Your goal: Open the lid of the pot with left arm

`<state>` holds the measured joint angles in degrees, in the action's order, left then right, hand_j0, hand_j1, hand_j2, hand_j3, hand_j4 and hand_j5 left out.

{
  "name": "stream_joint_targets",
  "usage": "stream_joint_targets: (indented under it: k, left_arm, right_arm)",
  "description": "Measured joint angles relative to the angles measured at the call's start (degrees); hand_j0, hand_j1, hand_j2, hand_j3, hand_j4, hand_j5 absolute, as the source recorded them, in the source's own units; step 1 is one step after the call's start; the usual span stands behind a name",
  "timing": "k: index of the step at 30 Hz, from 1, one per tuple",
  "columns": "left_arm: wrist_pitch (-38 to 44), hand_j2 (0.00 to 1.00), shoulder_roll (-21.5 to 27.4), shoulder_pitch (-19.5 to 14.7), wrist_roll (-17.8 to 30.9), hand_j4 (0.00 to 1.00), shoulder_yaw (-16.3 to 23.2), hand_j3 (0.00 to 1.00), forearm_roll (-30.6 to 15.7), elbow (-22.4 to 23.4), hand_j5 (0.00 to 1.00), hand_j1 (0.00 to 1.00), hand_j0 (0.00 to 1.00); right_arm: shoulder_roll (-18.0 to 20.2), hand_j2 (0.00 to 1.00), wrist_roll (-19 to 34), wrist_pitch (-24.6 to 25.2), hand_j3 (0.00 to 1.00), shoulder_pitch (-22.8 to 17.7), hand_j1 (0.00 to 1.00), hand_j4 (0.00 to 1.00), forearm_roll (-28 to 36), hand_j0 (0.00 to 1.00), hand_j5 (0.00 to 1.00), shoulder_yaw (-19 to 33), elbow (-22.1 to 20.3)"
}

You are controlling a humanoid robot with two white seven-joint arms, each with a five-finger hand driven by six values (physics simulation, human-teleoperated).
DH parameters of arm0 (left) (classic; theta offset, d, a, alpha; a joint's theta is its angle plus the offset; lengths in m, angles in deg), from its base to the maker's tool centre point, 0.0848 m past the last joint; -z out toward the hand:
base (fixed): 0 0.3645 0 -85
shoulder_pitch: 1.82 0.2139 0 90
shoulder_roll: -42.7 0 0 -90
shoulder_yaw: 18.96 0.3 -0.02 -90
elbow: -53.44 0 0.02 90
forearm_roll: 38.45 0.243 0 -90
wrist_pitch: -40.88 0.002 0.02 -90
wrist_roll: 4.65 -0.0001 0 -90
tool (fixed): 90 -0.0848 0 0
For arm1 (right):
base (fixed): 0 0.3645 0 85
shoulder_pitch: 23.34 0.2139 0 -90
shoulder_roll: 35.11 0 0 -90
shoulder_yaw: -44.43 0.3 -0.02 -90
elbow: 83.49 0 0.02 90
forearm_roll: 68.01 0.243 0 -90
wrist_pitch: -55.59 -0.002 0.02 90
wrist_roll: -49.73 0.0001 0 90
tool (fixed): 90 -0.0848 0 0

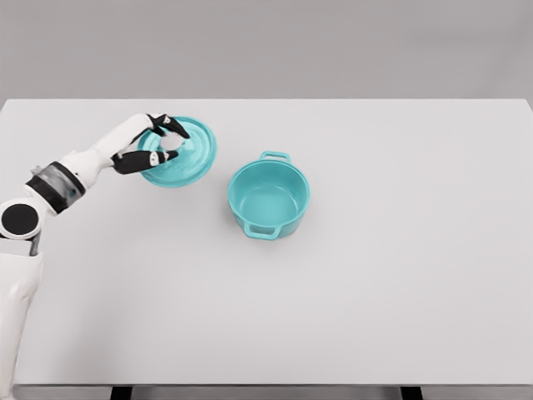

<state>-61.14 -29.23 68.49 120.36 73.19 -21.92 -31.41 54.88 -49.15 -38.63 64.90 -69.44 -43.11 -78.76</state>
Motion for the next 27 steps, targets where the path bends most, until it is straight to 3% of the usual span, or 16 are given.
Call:
stream_joint_targets:
  k: [9, 15, 17, 22, 27]
  left_arm:
    - [0.0, 0.80, 0.9, 0.0, 0.0, 0.80, -0.4, 0.80, 0.0, 0.9, 0.80, 0.80, 0.80]
    - [0.0, 0.85, 1.1, 0.1, 0.0, 0.85, -0.4, 0.85, 0.0, 0.9, 0.85, 0.85, 0.85]
    - [0.0, 1.00, 1.2, 0.0, 0.0, 1.00, -0.4, 1.00, 0.1, 0.9, 1.00, 1.00, 1.00]
    - [-0.4, 1.00, 3.7, 2.1, 0.0, 1.00, -0.8, 1.00, -0.6, 0.0, 1.00, 1.00, 1.00]
    - [-4.4, 1.00, 9.2, 4.6, 0.0, 1.00, -3.0, 1.00, -7.2, -0.7, 1.00, 1.00, 1.00]
  right_arm:
    - [0.0, 1.00, 0.0, 0.0, 1.00, 0.0, 1.00, 1.00, 0.0, 1.00, 1.00, 0.0, 0.0]
    - [0.0, 1.00, 0.0, 0.0, 1.00, 0.0, 1.00, 1.00, 0.0, 1.00, 1.00, 0.0, 0.0]
    - [0.0, 1.00, 0.0, 0.0, 1.00, 0.0, 1.00, 1.00, 0.0, 1.00, 1.00, 0.0, 0.0]
    - [0.0, 1.00, 0.0, 0.0, 1.00, 0.0, 1.00, 1.00, 0.0, 1.00, 1.00, 0.0, 0.0]
    - [0.0, 1.00, 0.0, 0.0, 1.00, 0.0, 1.00, 1.00, 0.0, 1.00, 1.00, 0.0, 0.0]
